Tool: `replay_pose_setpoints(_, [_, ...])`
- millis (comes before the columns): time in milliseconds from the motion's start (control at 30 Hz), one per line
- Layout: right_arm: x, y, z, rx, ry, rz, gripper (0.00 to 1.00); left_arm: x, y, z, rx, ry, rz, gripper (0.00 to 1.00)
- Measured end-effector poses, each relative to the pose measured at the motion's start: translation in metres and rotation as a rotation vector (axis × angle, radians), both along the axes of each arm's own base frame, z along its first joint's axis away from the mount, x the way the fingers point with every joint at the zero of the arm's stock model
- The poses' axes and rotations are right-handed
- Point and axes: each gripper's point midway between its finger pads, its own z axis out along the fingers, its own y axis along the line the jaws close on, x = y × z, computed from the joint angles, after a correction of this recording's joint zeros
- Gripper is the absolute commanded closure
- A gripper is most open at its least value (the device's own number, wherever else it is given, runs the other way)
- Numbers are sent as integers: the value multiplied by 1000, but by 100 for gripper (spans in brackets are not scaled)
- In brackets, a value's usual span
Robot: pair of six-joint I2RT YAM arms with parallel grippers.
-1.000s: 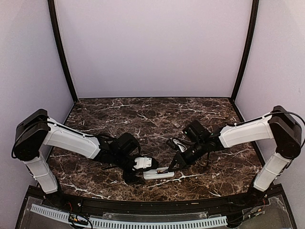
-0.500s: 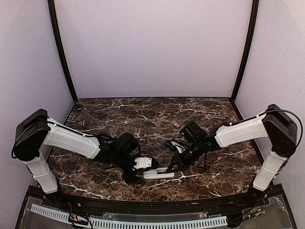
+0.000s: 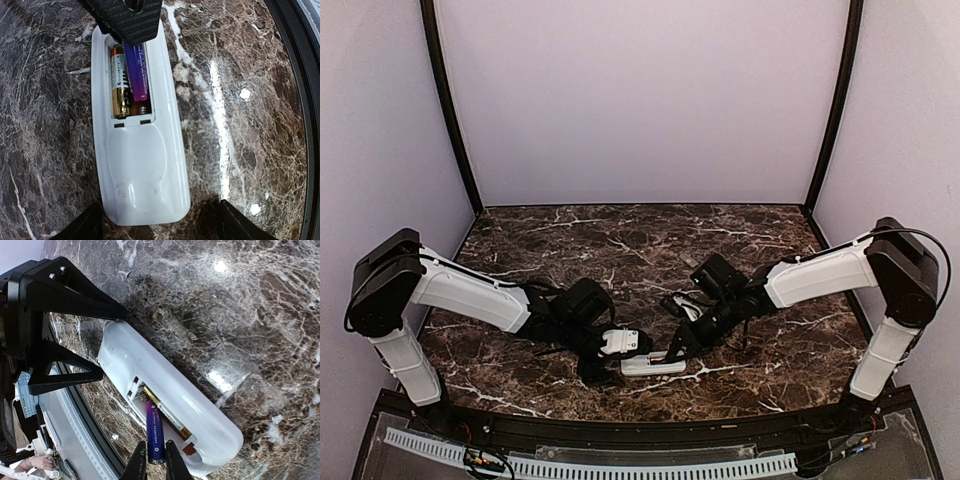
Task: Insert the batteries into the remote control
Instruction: Place the battery in the battery compartment.
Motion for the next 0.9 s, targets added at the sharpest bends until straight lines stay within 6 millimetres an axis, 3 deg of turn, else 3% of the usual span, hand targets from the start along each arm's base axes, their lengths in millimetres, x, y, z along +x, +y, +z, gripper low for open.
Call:
replay_pose_setpoints(500, [8, -4, 2, -62, -31, -16, 71, 0, 0, 0, 0, 0, -1, 23])
replay_pose_setpoints(900, [8, -12, 23, -122, -54, -76, 82, 1, -1, 0, -10, -9, 0, 25])
